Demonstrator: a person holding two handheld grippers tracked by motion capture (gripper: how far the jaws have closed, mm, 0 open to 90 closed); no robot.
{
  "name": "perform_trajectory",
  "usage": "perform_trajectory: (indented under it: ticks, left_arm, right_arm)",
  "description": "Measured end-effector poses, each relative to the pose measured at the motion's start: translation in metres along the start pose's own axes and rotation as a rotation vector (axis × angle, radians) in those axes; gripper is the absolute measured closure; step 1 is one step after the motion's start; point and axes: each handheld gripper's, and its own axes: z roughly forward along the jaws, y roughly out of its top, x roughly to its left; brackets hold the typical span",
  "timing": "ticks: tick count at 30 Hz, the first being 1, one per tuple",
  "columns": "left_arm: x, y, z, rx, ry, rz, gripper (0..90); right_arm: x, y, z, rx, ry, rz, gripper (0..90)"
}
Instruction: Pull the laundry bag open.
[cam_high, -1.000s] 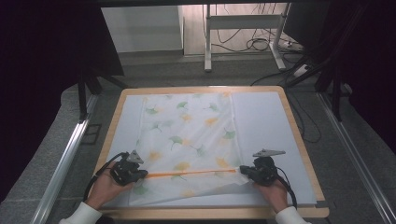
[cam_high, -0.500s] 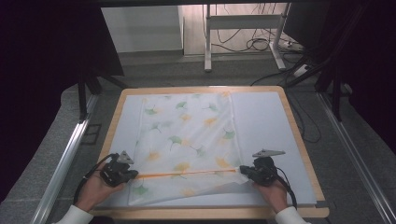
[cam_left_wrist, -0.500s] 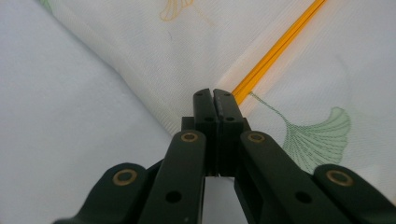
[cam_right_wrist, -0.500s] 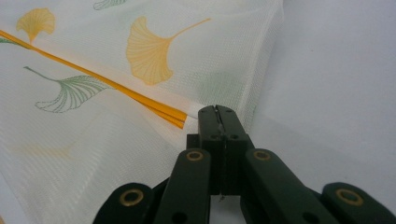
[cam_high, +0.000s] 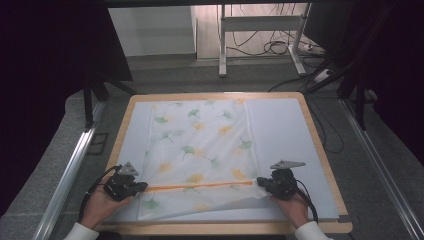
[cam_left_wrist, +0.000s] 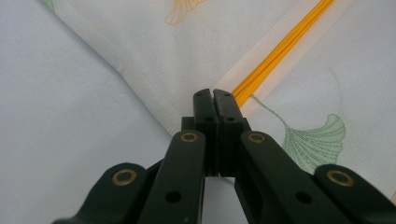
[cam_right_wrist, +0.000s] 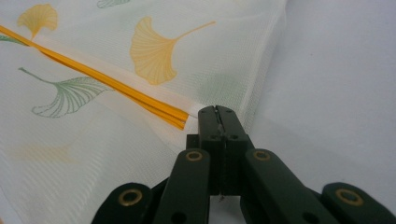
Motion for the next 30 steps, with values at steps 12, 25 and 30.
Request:
perform_trajectory:
  ticks: [12,25,30]
  left_arm:
    - [-0.003,0.003,-0.013,-0.201,0.069,-0.053,63.6]
    - [0.015,0.002,-0.015,-0.313,0.187,-0.204,48.2]
    - [0.013,-0.002,-0.012,-0.298,0.187,-0.197,47.9]
  right_arm:
    - [-0.006,0.002,-0.027,-0.133,0.029,-0.041,71.5]
    - [-0.049,-0.011,-0.055,-0.231,-0.092,-0.013,48.5]
    - [-0.055,-0.014,-0.058,-0.237,-0.107,0.015,40.3]
